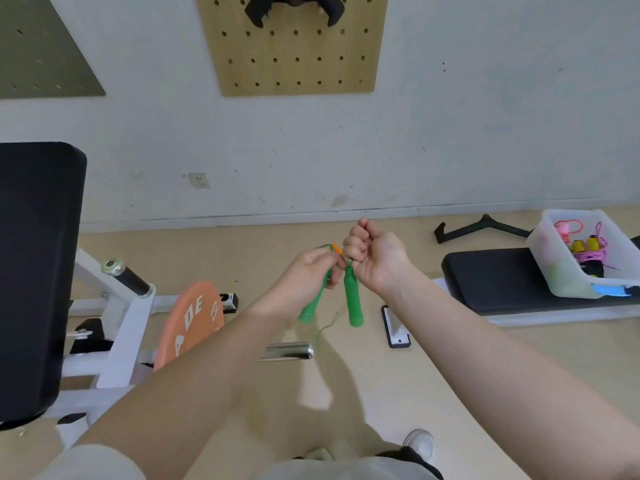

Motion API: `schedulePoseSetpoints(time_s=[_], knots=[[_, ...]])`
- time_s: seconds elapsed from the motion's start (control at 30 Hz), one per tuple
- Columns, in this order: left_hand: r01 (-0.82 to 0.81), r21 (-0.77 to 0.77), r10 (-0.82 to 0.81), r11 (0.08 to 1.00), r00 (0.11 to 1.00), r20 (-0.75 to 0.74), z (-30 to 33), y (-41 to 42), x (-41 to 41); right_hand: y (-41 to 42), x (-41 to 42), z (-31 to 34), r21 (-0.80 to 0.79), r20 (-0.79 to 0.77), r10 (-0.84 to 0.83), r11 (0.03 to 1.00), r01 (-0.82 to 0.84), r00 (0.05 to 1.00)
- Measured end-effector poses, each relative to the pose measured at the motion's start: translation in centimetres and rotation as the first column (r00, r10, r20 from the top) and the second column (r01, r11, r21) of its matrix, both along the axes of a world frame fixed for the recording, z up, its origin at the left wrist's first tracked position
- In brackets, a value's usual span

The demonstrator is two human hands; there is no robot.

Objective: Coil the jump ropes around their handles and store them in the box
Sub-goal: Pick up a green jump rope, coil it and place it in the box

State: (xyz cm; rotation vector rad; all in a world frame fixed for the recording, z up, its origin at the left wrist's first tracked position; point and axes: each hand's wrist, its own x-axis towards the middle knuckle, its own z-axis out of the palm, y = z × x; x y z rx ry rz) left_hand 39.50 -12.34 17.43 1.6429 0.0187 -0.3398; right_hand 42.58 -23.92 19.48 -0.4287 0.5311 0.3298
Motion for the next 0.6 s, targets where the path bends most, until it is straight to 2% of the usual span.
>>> schedulePoseSetpoints(time_s=[0.07,0.13,0.23,0.3,0.43,0.6], knots=[[-0.003,-0.104,-0.006,0.995,0.997,-0.082,0.5,-0.6,-0.2,-0.1,0.2,0.2,0.006,0.006,-0.058,0.998,0.058,0.998],[-0.017,-0.123,0.005,0.992,0.996,-0.091,0.8,-1.2,-0.3,0.0,0.3,0.2,0.010,-0.002,-0.165,0.986,0.165,0.986],[0.002,-0.072,-0.003,0.997,1.000,-0.019,1.2,-1.9,-0.1,0.1,0.2,0.4,-0.021,0.001,-0.309,0.951,0.309,0.951],[0.087,-0.047,-0.087,0.995,0.996,0.002,1.4,-2.1,-0.1,-0.1,0.1,0.6,-0.123,0.059,-0.311,0.941,0.316,0.949],[0.282,0.152,-0.288,0.947,0.957,0.023,1.8,-1.6,0.5,-1.0,0.1,1.4,-0.439,0.177,-0.086,0.885,0.157,0.980],[0.380,0.159,-0.382,0.911,0.924,-0.015,3.7,-1.1,1.7,-1.8,0.6,2.0,-0.663,0.196,0.209,0.749,-0.028,0.958]])
